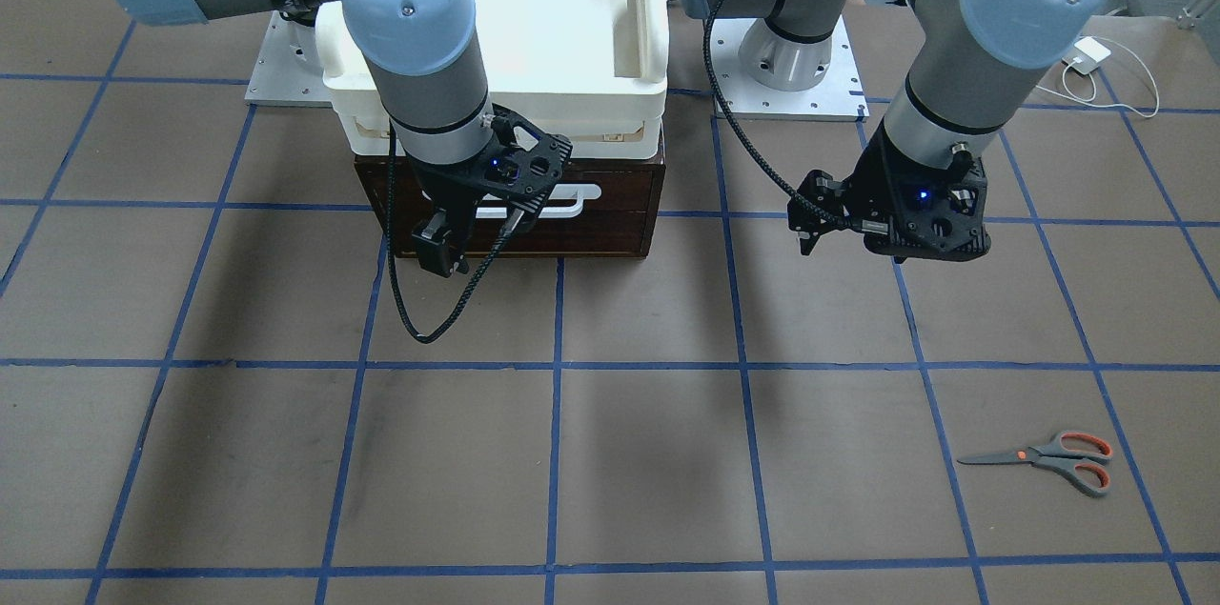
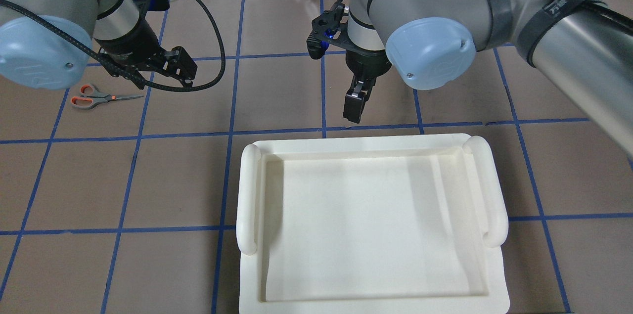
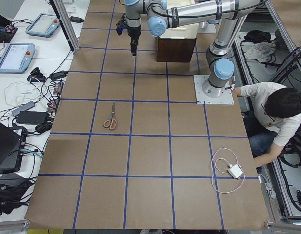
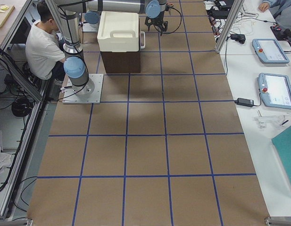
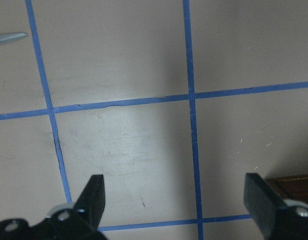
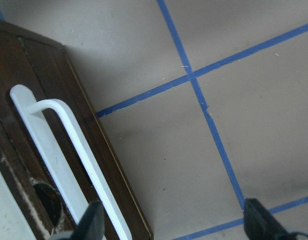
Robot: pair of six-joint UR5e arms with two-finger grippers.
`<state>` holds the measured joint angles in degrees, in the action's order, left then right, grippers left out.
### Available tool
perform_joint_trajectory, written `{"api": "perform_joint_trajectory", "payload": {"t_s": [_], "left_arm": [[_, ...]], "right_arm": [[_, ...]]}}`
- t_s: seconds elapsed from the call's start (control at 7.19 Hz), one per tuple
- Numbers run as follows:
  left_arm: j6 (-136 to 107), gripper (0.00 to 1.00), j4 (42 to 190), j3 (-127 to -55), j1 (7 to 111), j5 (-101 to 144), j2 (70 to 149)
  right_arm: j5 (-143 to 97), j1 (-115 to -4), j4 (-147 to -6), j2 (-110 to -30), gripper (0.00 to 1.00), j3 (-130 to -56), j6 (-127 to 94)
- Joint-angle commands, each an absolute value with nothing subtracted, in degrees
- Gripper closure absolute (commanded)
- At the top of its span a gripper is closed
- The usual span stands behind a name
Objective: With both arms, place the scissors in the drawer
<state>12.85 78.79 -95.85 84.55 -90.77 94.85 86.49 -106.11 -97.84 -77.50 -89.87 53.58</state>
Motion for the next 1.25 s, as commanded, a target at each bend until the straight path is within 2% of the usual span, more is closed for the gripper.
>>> {"api": "perform_joint_trajectory", "payload": {"t_s": [0.0, 0.56, 0.7, 1.11], "left_arm": [[29.5, 0.00, 78.8, -95.9, 77.9, -90.3, 95.3], [64.7, 0.00, 76.1, -95.8, 70.0, -90.8, 99.7], [73.2, 0.00, 74.9, -95.8, 67.5, -90.7, 101.4], [99.9, 0.00, 62.3, -95.8, 64.3, -90.4, 107.7]], "right_arm": [[83.8, -106.7, -94.3, -76.6, 0.00, -89.9, 58.7], [83.7, -107.7, -95.2, -74.1, 0.00, -89.7, 64.0], [84.2, -108.1, -94.2, -73.0, 0.00, -89.7, 70.9], [84.6, -108.6, -93.4, -72.2, 0.00, -89.7, 73.0]]}}
